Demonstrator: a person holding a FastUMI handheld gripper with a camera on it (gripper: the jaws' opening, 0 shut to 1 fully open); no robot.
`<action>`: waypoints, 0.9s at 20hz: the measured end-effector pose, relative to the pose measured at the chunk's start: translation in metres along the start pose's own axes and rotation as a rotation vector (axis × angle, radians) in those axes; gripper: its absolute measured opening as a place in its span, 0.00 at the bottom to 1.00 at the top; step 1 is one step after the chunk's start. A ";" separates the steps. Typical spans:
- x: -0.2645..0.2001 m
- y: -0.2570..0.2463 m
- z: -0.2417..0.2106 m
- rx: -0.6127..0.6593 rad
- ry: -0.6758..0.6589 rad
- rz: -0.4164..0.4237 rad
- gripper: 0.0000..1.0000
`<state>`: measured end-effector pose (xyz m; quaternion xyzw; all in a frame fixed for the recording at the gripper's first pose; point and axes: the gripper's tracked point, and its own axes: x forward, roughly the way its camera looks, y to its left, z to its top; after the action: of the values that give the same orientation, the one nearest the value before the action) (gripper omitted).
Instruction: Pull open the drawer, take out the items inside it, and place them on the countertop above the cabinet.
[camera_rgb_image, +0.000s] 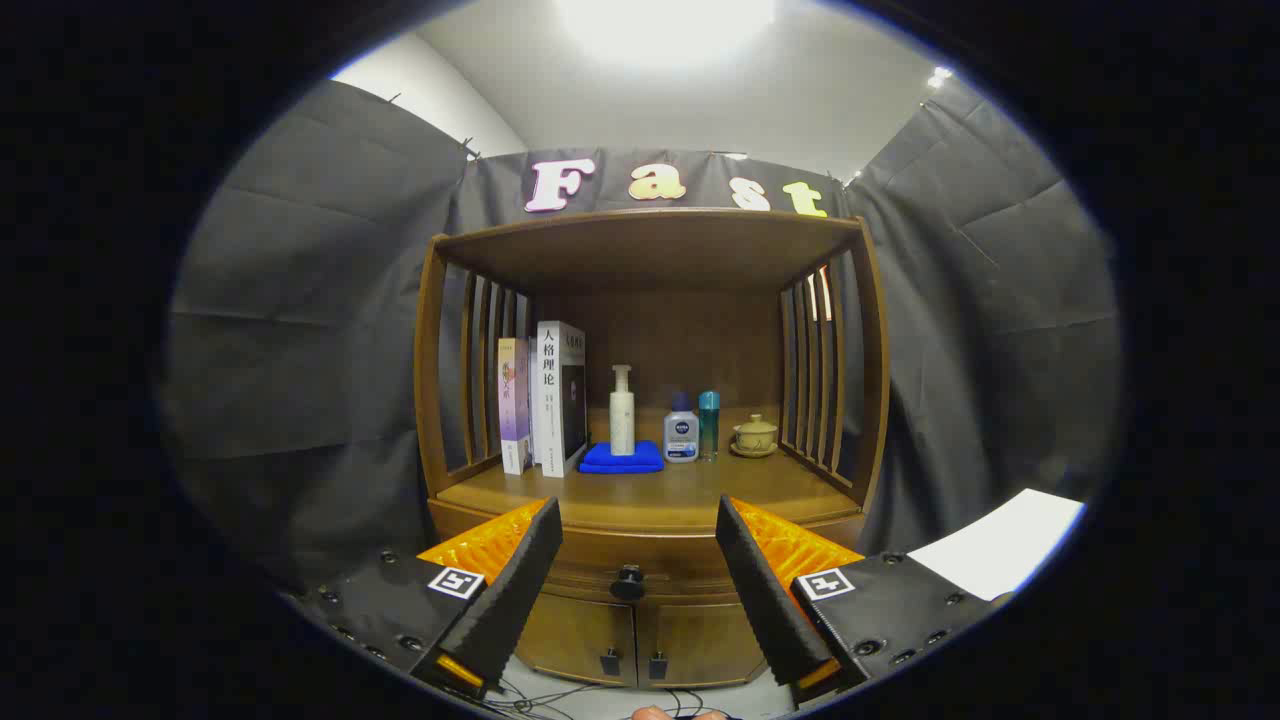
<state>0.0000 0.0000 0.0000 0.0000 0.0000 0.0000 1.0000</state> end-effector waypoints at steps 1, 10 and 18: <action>-0.001 0.001 0.002 0.006 -0.005 0.004 0.98; 0.011 -0.014 -0.004 0.000 -0.002 -0.032 0.98; 0.046 -0.014 -0.041 0.005 0.047 -0.049 0.98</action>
<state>0.0465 -0.0139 -0.0406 0.0025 0.0237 -0.0242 0.9994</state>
